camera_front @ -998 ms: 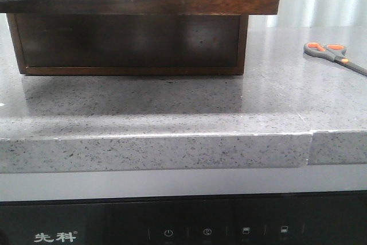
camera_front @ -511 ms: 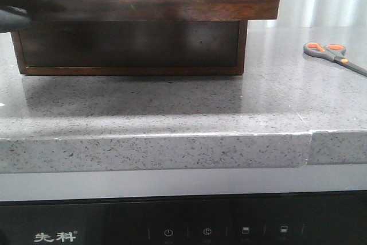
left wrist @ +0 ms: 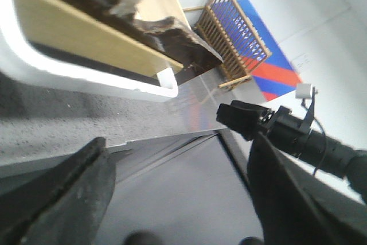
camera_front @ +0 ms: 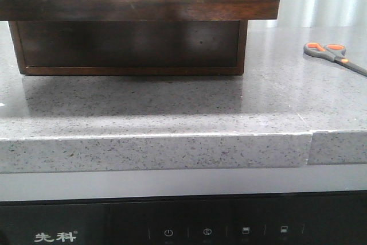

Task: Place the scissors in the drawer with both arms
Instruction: 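Pull the upper drawer open toward the robot with the left gripper, then lower the right gripper onto the grey-and-orange scissors and grasp them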

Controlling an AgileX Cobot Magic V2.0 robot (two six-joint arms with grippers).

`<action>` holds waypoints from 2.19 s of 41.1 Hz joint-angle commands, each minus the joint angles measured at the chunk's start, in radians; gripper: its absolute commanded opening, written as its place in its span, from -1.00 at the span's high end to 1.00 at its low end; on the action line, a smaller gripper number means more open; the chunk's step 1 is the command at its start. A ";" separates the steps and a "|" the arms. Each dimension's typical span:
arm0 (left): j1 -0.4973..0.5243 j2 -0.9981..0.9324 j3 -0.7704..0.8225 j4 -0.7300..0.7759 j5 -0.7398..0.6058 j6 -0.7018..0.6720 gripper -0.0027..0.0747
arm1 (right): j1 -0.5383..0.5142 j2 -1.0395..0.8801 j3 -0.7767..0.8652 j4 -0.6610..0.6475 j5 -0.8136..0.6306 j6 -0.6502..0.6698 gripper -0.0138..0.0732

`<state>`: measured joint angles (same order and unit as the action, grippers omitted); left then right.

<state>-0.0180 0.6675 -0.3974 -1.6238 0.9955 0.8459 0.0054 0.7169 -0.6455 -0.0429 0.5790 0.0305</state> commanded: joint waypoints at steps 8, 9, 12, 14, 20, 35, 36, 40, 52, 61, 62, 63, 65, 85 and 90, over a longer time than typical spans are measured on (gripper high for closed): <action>-0.005 -0.036 -0.300 0.460 -0.075 -0.221 -0.15 | -0.005 0.003 -0.030 -0.006 -0.059 -0.008 -0.70; -0.005 -0.036 -0.336 0.516 -0.072 -0.243 -0.15 | -0.005 0.003 -0.030 -0.006 -0.059 -0.008 -0.70; -0.005 -0.036 -0.424 0.670 -0.057 -0.292 -0.15 | -0.005 0.003 -0.030 -0.006 -0.060 -0.008 -0.70; -0.005 -0.036 -0.477 0.744 -0.046 -0.312 -0.15 | -0.005 0.003 -0.030 -0.006 -0.060 -0.008 -0.70; -0.069 -0.036 -0.565 0.894 -0.041 -0.362 -0.15 | -0.005 0.003 -0.030 -0.006 -0.060 -0.008 -0.70; -0.575 -0.035 -0.611 1.685 -0.108 -0.887 -0.15 | -0.005 0.003 -0.030 -0.006 -0.059 -0.008 -0.70; -0.588 -0.035 -0.611 1.701 -0.122 -0.907 -0.15 | -0.005 0.003 -0.030 -0.006 -0.059 -0.008 -0.70; -0.608 -0.035 -0.611 1.707 -0.165 -0.916 -0.15 | -0.005 0.003 -0.030 -0.006 -0.060 -0.008 -0.70; -0.613 -0.035 -0.611 1.680 -0.206 -0.904 -0.15 | -0.005 0.010 -0.034 -0.022 -0.071 -0.019 -0.70; -0.613 -0.035 -0.611 1.658 -0.204 -0.902 -0.15 | -0.005 0.145 -0.125 -0.040 0.024 -0.022 -0.70; -0.613 -0.035 -0.611 1.658 -0.204 -0.902 -0.15 | -0.005 0.165 -0.142 -0.040 0.032 -0.022 -0.70; -0.613 -0.035 -0.611 1.658 -0.206 -0.902 -0.15 | -0.005 0.185 -0.150 -0.040 0.038 -0.022 -0.70; -0.613 -0.035 -0.611 1.658 -0.206 -0.902 -0.15 | -0.005 0.236 -0.191 -0.040 0.057 -0.022 -0.70; -0.613 -0.035 -0.611 1.658 -0.206 -0.902 -0.15 | -0.011 0.753 -0.678 0.022 0.365 -0.066 -0.70; -0.613 -0.035 -0.611 1.658 -0.206 -0.902 -0.15 | -0.027 0.864 -0.796 0.068 0.422 -0.109 -0.70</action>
<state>-0.6212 0.6297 -0.9734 0.0401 0.8653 -0.0553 -0.0051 1.5493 -1.3468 0.0000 0.9867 -0.0426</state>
